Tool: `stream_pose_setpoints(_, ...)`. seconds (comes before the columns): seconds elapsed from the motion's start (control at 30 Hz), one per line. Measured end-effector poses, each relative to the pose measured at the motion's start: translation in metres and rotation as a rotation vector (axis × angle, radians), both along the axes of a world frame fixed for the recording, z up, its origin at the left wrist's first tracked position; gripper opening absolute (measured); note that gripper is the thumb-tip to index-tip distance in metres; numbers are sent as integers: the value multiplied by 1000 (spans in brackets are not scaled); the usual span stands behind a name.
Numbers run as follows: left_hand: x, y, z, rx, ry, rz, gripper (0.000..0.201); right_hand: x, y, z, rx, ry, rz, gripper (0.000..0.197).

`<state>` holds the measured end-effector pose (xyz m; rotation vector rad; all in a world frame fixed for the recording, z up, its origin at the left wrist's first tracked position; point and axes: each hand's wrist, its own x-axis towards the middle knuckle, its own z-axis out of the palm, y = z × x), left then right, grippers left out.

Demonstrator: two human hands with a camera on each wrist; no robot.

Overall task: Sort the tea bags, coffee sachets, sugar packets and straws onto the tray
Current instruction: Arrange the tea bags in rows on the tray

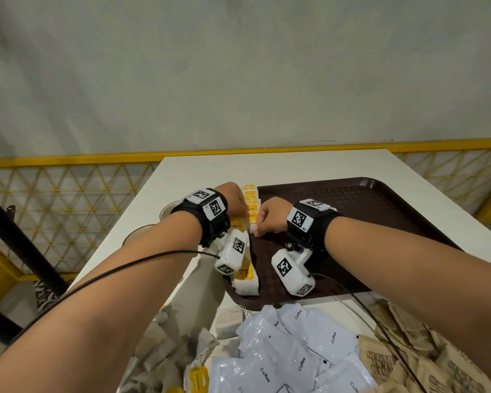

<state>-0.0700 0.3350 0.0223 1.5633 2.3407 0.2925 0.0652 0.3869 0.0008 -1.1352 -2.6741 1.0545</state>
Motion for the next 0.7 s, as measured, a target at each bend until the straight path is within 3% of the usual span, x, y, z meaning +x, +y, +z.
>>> stream_pose_setpoints(0.1, 6, 1, 0, -41, 55, 1, 29, 1, 0, 1, 3, -6, 17, 25)
stream_pose_setpoints(0.53, 6, 4, 0, -26, 23, 87, 25, 1, 2, 0, -14, -12, 0, 23)
stream_pose_setpoints(0.7, 3, -7, 0, 229, -19, 173, 12, 6, 1, 5, -113, 3, -19, 15)
